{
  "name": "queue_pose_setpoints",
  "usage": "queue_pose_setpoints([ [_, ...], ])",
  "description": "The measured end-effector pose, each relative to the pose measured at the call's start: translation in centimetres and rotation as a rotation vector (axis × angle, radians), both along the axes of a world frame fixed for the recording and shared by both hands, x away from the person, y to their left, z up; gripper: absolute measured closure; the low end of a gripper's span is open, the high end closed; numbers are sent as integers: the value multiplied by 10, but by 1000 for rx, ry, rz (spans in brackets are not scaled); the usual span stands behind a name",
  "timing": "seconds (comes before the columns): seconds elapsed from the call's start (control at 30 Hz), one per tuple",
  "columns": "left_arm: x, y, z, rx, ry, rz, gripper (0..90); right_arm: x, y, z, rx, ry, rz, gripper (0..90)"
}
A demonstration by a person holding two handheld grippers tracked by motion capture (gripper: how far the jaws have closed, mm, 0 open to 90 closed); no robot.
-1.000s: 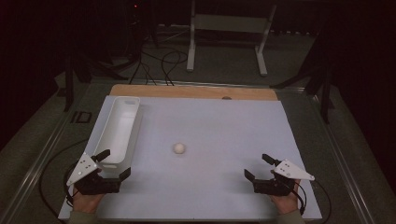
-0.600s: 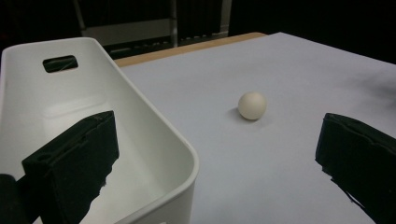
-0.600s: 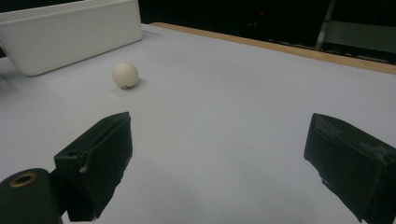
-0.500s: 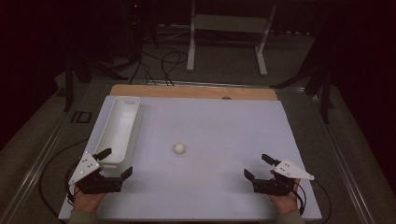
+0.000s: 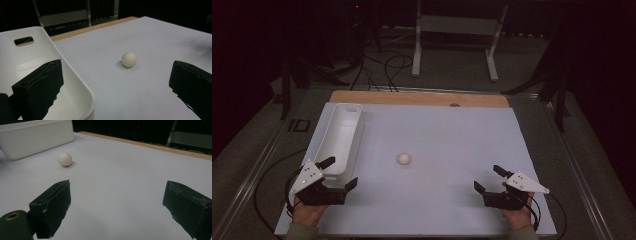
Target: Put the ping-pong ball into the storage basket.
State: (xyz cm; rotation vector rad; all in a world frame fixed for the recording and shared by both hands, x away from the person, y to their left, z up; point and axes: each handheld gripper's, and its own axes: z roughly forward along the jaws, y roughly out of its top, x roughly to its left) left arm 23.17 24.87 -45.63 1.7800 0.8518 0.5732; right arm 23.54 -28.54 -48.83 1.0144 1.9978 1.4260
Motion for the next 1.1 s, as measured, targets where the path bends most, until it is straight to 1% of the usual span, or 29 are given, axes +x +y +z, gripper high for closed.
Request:
queue_pose_setpoints([
  [0.13,2,-1,3,-5,0,-5,0,0,1,0,-8,-2,1,75],
  [0.5,9,-5,13,12,9,-16,0,1,2,0,-11,0,3,75],
  [1.1,23,-18,17,35,30,-30,0,1,2,-2,-21,9,-7,75],
])
